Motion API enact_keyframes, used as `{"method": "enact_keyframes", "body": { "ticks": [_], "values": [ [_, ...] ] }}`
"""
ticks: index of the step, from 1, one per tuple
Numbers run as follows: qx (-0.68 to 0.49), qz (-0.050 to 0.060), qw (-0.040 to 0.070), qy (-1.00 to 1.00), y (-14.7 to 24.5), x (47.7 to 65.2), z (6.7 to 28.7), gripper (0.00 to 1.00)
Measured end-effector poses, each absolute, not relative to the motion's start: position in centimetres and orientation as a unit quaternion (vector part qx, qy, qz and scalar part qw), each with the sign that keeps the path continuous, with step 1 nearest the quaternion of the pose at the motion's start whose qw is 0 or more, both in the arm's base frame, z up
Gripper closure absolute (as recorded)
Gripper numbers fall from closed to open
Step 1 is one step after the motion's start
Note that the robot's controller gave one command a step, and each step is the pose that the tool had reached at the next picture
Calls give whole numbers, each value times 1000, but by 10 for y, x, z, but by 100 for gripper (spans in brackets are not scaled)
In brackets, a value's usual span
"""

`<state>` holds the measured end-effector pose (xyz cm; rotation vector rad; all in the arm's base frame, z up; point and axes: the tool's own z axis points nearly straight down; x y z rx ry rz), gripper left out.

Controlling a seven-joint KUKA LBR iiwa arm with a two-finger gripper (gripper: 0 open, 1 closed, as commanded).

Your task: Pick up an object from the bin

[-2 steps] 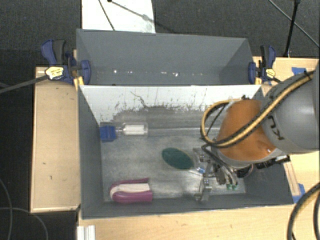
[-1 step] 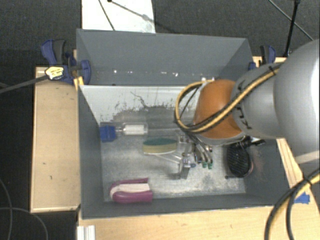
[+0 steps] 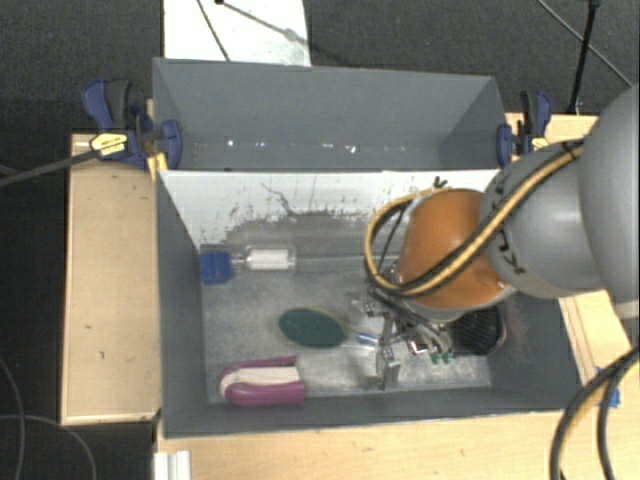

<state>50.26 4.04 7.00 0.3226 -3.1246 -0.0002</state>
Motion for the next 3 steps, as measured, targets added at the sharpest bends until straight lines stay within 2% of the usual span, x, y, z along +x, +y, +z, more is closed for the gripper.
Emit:
{"method": "enact_keyframes", "body": {
  "ticks": [1, 2, 3],
  "values": [
    [77, 3, -7, -997, -31, 573, 111, 0],
    [153, 1, 0, -988, -85, 543, 111, 0],
    [208, -11, -2, -978, -138, 546, 91, 0]
  ]
}}
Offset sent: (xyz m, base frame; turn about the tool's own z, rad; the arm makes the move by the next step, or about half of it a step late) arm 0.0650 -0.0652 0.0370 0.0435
